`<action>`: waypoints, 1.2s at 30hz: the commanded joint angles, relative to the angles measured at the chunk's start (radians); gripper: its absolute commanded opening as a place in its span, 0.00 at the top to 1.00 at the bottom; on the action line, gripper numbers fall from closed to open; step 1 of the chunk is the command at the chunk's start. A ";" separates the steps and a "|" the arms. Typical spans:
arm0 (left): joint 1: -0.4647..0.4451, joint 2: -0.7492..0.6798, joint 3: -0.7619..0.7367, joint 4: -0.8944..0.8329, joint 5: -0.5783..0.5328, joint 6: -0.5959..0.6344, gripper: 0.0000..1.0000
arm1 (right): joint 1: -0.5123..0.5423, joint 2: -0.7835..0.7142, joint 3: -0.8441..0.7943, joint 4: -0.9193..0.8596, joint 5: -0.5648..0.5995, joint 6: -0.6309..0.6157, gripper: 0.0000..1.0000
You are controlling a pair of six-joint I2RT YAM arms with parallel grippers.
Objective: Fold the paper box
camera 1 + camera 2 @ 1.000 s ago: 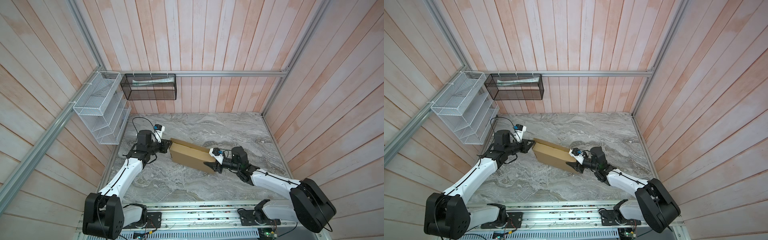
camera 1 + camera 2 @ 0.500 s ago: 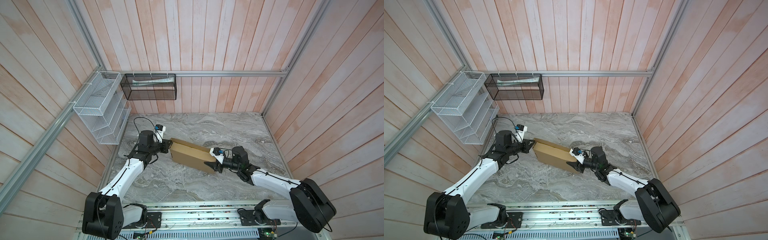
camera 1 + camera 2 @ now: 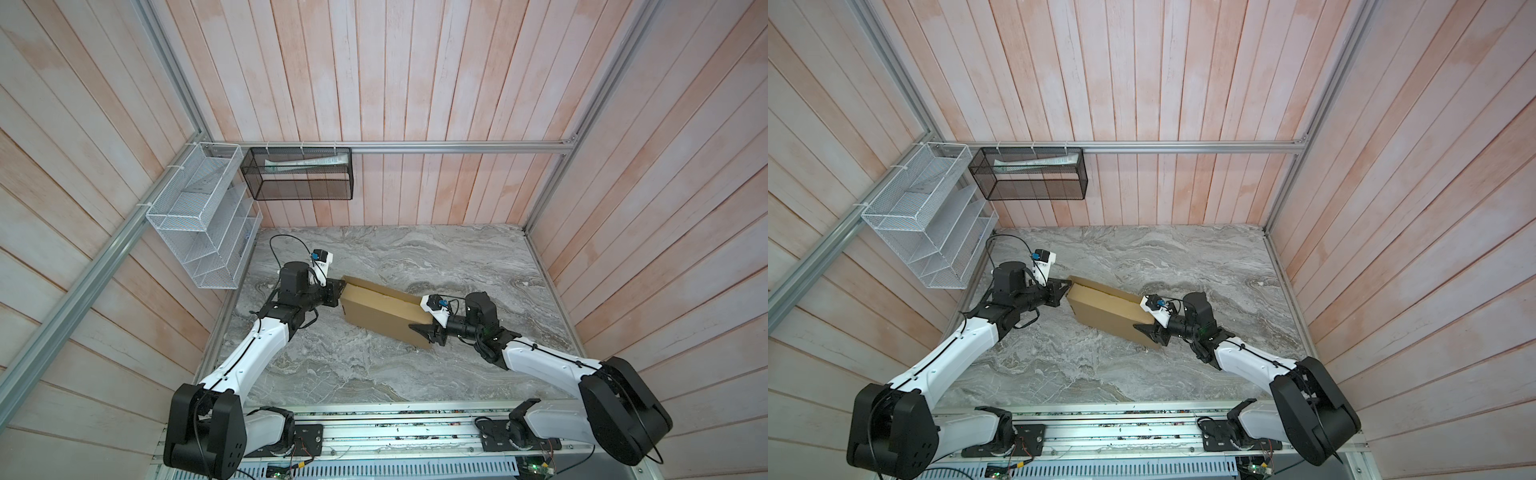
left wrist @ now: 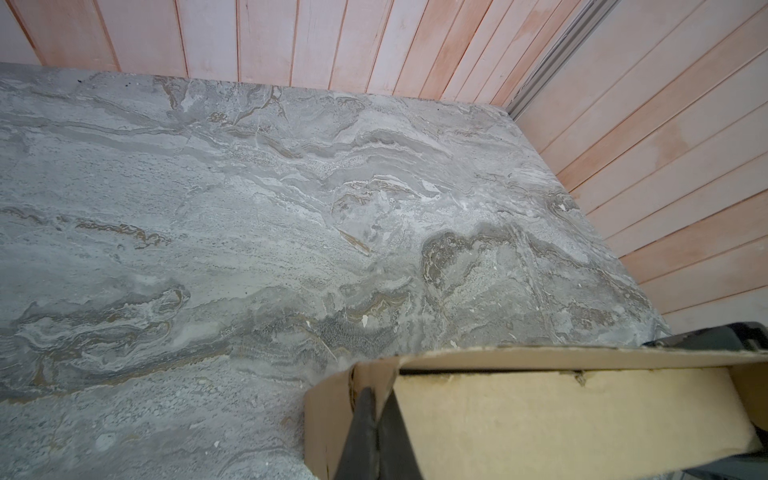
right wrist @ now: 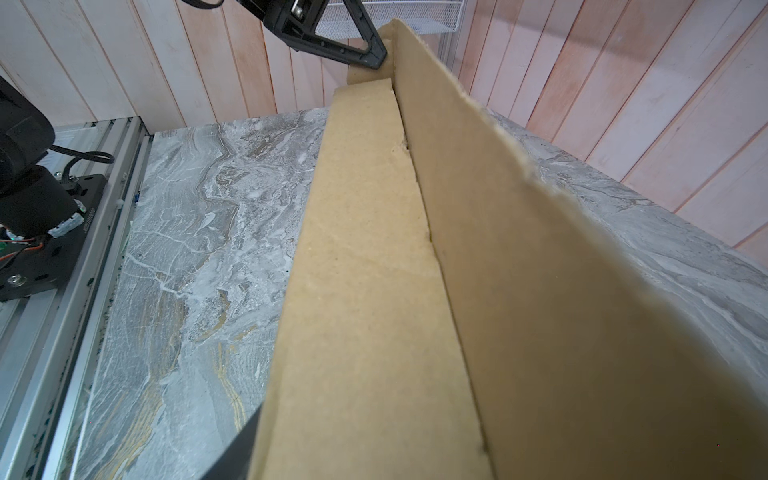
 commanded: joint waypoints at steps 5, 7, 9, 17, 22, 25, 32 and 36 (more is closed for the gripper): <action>-0.017 -0.001 -0.026 -0.041 -0.031 -0.010 0.97 | -0.005 0.004 -0.007 -0.010 -0.012 -0.025 0.40; -0.021 -0.002 -0.028 -0.042 -0.039 -0.009 0.97 | -0.006 0.001 -0.009 -0.008 -0.008 -0.025 0.38; -0.022 -0.004 -0.030 -0.040 -0.042 -0.010 0.97 | -0.006 -0.002 -0.008 -0.011 -0.007 -0.027 0.35; -0.023 -0.001 -0.032 -0.038 -0.047 -0.010 0.98 | -0.006 -0.029 -0.014 -0.013 0.023 -0.031 0.26; -0.025 -0.002 -0.034 -0.038 -0.051 -0.010 0.99 | -0.008 -0.047 -0.018 -0.014 0.043 -0.029 0.24; -0.025 -0.001 -0.034 -0.038 -0.055 -0.011 0.99 | -0.009 -0.063 -0.026 -0.013 0.060 -0.027 0.22; -0.025 -0.012 -0.039 -0.032 -0.062 -0.026 0.99 | -0.015 -0.117 -0.055 -0.008 0.100 -0.005 0.19; -0.027 -0.010 -0.038 -0.030 -0.062 -0.026 0.99 | -0.014 -0.168 -0.073 -0.027 0.118 0.001 0.19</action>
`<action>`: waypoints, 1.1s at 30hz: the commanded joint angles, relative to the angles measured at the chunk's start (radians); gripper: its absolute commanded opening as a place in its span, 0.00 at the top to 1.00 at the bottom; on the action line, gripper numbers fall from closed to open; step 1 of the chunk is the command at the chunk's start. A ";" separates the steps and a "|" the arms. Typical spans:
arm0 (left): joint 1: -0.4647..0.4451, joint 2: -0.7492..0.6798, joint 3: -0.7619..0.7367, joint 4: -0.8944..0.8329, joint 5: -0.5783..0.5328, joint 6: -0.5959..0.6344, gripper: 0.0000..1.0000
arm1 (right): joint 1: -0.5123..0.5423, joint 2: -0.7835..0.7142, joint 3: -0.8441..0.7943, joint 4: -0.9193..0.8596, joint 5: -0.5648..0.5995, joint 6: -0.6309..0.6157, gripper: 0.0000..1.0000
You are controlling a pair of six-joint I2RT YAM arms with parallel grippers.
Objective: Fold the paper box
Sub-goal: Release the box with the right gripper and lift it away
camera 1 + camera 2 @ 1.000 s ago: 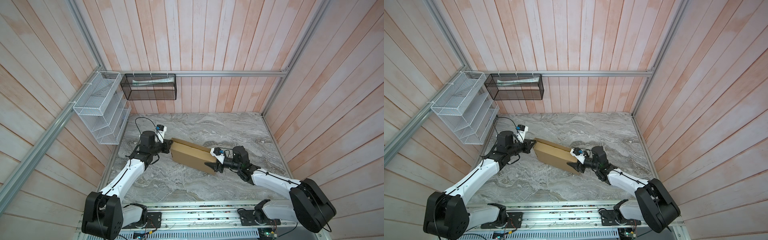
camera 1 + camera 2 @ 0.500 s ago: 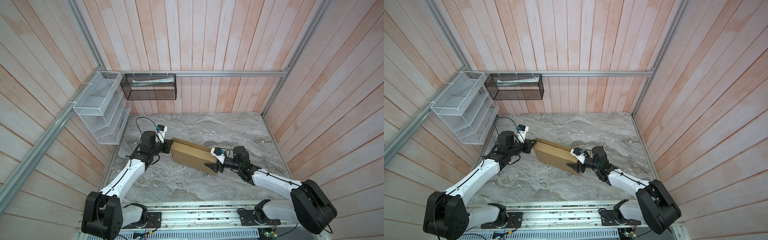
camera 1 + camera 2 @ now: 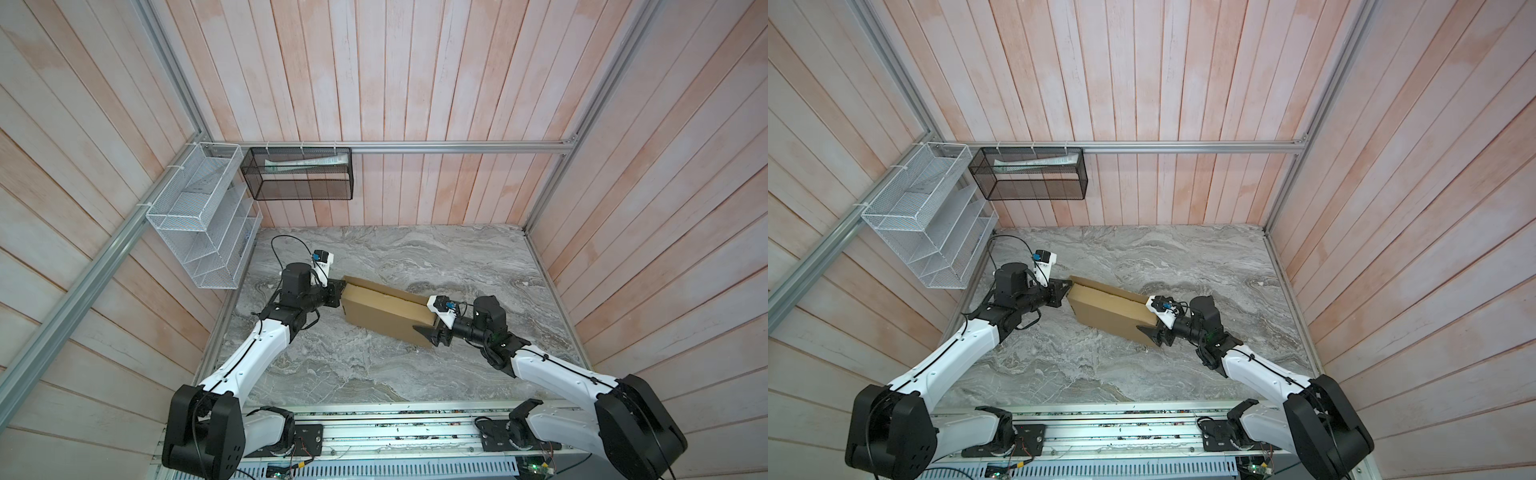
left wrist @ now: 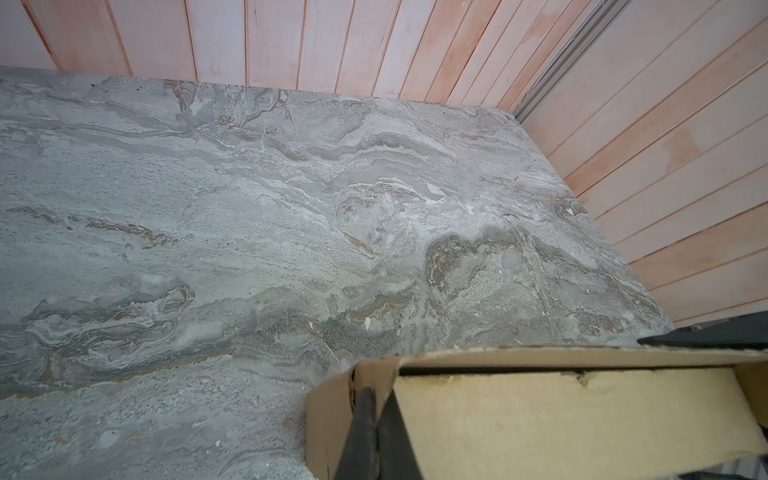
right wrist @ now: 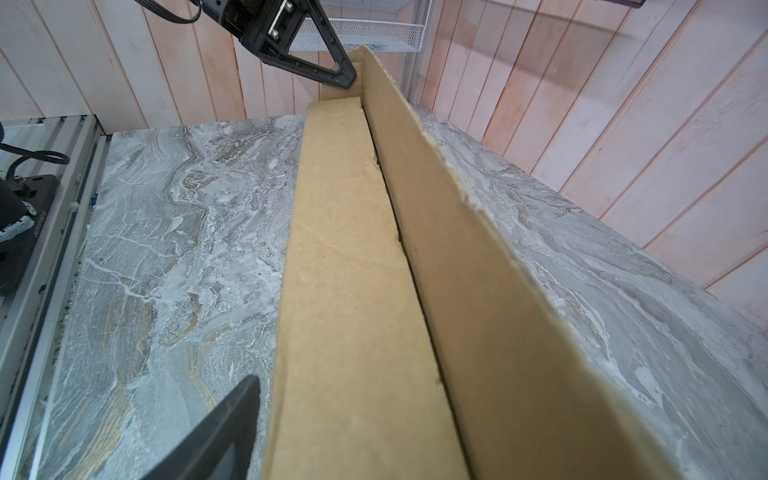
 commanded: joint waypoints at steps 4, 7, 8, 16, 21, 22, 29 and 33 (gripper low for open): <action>-0.008 -0.002 -0.024 -0.044 -0.020 -0.014 0.99 | -0.003 -0.104 -0.047 -0.022 0.039 0.040 0.19; -0.009 -0.002 -0.022 -0.045 -0.025 -0.015 1.00 | -0.003 -0.161 -0.056 -0.044 0.043 0.060 0.19; -0.009 -0.002 -0.020 -0.048 -0.028 -0.017 1.00 | -0.003 -0.181 -0.057 -0.055 0.049 0.065 0.19; -0.014 -0.004 -0.019 -0.054 -0.028 -0.018 1.00 | -0.004 -0.307 -0.029 -0.119 0.125 0.088 0.19; -0.015 -0.002 -0.016 -0.055 -0.028 -0.015 1.00 | -0.004 -0.348 0.036 -0.129 0.159 0.131 0.19; -0.014 -0.002 -0.016 -0.055 -0.027 -0.015 1.00 | -0.004 -0.346 0.052 -0.140 0.169 0.142 0.19; -0.016 -0.007 -0.027 -0.042 -0.027 -0.020 1.00 | -0.003 -0.263 0.224 -0.249 0.226 0.334 0.26; -0.016 -0.007 -0.032 -0.032 -0.027 -0.023 1.00 | 0.008 -0.227 0.281 -0.300 0.226 0.399 0.32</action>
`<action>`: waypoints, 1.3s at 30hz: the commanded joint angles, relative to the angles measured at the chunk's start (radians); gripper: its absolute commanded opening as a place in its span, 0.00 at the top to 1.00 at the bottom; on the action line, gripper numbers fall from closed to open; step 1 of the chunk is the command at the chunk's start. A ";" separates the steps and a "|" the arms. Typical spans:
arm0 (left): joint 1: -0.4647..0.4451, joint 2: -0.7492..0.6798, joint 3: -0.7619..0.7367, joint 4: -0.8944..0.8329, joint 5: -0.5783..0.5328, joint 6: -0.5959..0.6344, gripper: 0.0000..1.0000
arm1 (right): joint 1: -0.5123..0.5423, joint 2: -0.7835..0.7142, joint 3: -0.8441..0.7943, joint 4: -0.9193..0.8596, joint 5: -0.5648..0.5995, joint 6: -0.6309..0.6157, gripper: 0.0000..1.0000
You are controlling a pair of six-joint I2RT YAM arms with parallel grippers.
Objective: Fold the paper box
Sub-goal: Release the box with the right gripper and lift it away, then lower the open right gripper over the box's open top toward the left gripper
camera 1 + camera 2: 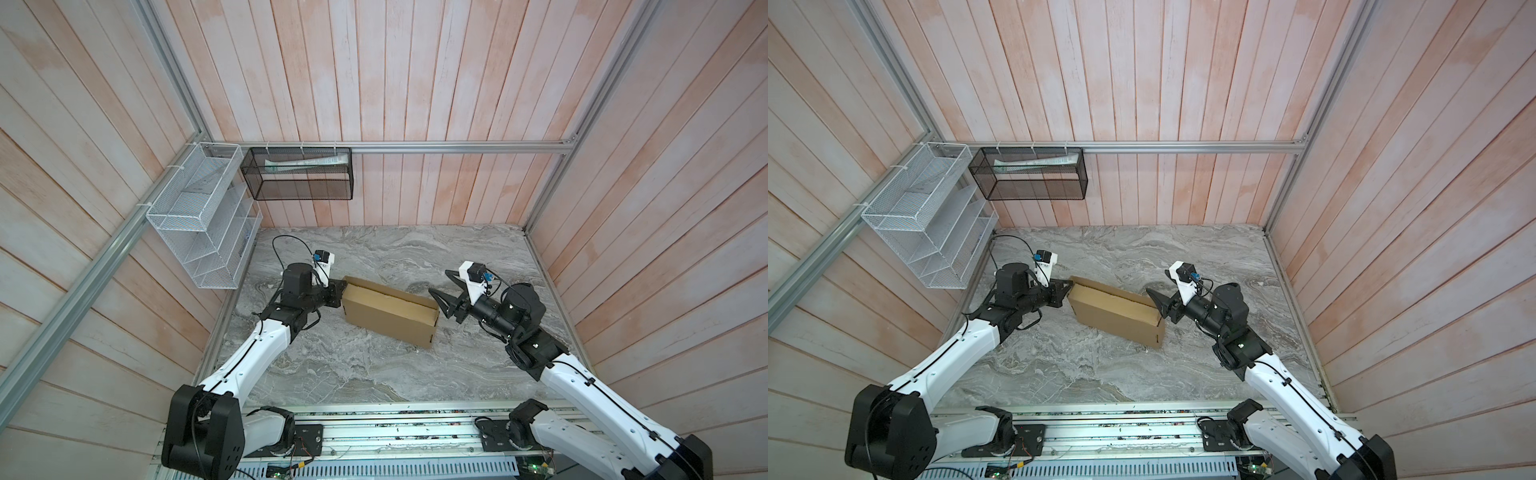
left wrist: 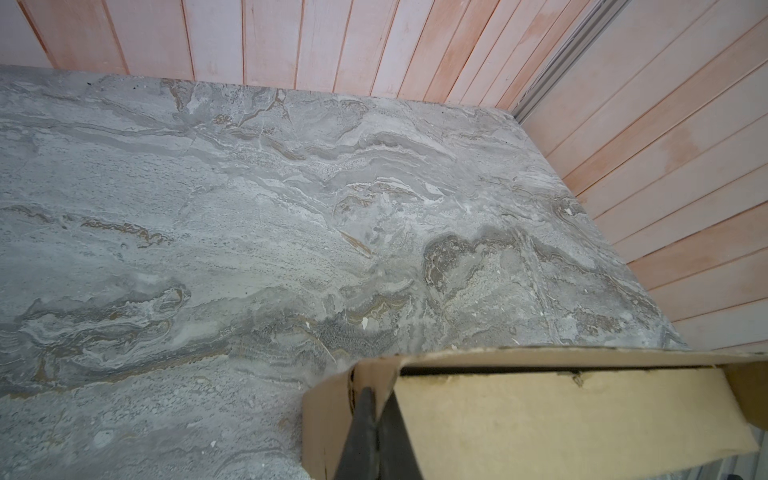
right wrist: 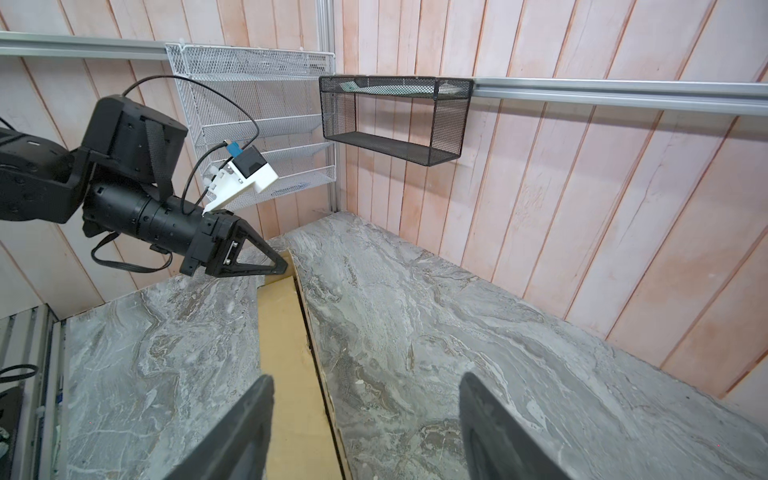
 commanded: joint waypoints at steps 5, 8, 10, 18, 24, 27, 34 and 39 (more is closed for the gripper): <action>-0.005 -0.010 -0.032 -0.028 -0.023 -0.015 1.00 | 0.074 0.031 0.078 -0.206 0.098 0.035 0.32; -0.005 -0.010 -0.032 -0.028 -0.023 -0.015 1.00 | 0.111 0.040 0.128 -0.313 0.143 -0.017 0.28; -0.005 -0.011 -0.034 -0.027 -0.024 -0.015 1.00 | 0.125 0.051 0.172 -0.383 0.155 -0.046 0.25; -0.005 -0.017 -0.034 -0.027 -0.025 -0.013 1.00 | 0.197 0.165 0.350 -0.602 0.241 -0.166 0.21; -0.005 -0.023 -0.036 -0.026 -0.025 -0.013 1.00 | 0.290 0.272 0.439 -0.699 0.343 -0.244 0.12; -0.005 -0.025 -0.037 -0.027 -0.022 -0.013 1.00 | 0.320 0.309 0.463 -0.712 0.372 -0.261 0.12; -0.007 -0.018 -0.043 -0.017 -0.015 -0.017 1.00 | 0.363 0.398 0.521 -0.749 0.459 -0.292 0.12; -0.007 -0.014 -0.040 -0.014 -0.019 -0.016 1.00 | 0.364 0.390 0.520 -0.706 0.472 -0.274 0.13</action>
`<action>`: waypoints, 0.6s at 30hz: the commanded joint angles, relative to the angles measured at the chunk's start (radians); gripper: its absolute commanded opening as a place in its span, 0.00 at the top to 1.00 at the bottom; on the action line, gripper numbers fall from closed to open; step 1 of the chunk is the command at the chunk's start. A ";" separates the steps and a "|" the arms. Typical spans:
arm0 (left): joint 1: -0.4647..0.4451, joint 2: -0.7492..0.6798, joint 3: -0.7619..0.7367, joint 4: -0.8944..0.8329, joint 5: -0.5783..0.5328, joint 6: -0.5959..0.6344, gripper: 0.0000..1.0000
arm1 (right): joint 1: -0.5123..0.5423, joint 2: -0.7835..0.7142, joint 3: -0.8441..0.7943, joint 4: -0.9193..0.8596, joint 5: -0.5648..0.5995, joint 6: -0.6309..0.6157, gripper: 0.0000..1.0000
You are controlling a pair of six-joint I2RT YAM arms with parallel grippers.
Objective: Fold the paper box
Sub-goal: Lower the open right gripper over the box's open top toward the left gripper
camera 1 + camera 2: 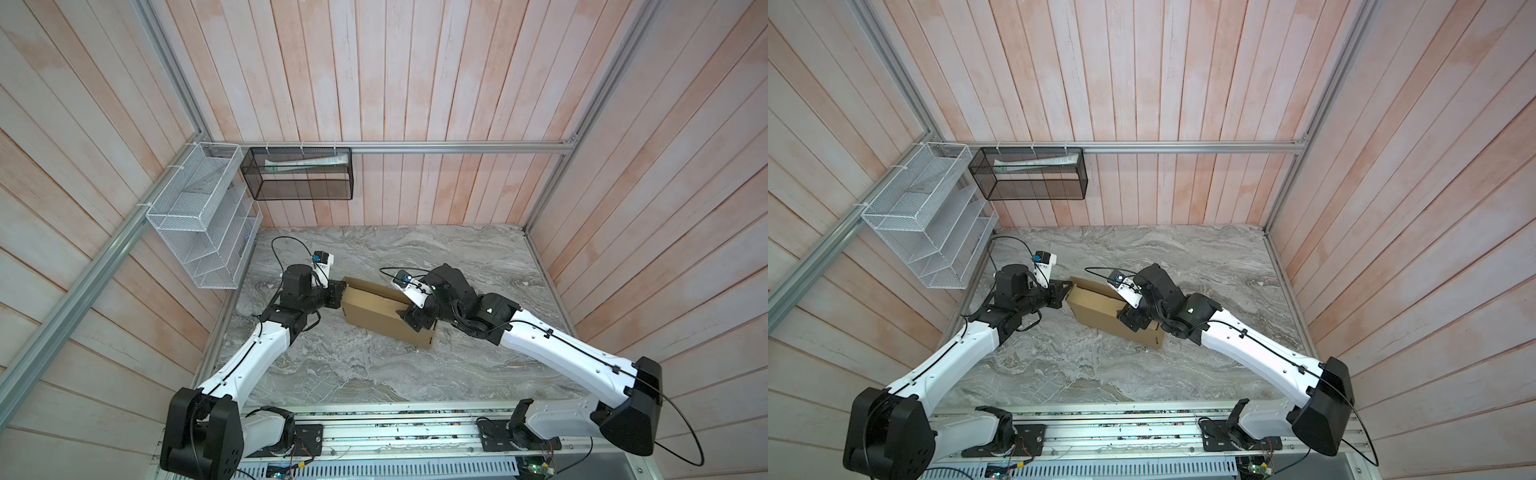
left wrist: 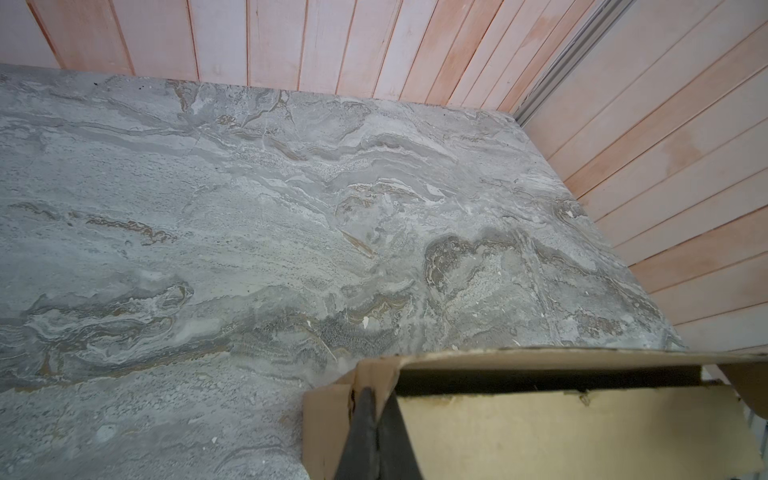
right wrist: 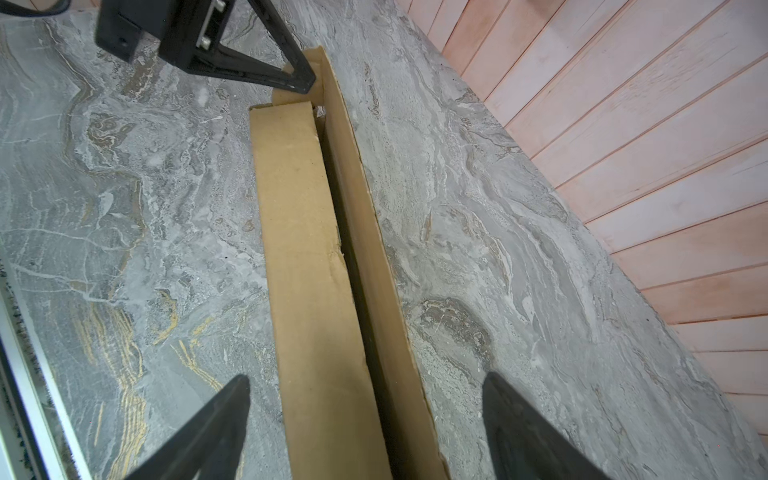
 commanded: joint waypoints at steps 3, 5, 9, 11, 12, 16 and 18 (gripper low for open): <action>-0.005 0.006 -0.022 -0.021 -0.008 -0.007 1.00 | 0.011 -0.032 0.008 0.019 0.017 0.000 0.13; -0.004 0.011 -0.021 -0.022 -0.006 -0.006 1.00 | 0.017 -0.039 -0.007 0.012 0.014 -0.003 0.13; -0.005 0.012 -0.021 -0.021 -0.009 -0.006 1.00 | 0.032 -0.038 -0.034 0.007 0.022 -0.006 0.12; -0.005 0.012 -0.021 -0.022 -0.012 -0.006 1.00 | 0.035 -0.039 -0.041 0.011 0.029 -0.005 0.12; -0.005 0.013 -0.021 -0.021 -0.012 -0.005 1.00 | 0.037 -0.040 -0.043 0.013 0.023 -0.008 0.12; -0.005 0.018 -0.019 -0.019 -0.009 -0.006 1.00 | 0.048 -0.049 -0.063 0.022 0.004 -0.049 0.02; -0.005 0.020 -0.020 -0.017 -0.008 -0.007 1.00 | 0.048 -0.041 -0.064 0.024 0.032 -0.060 0.02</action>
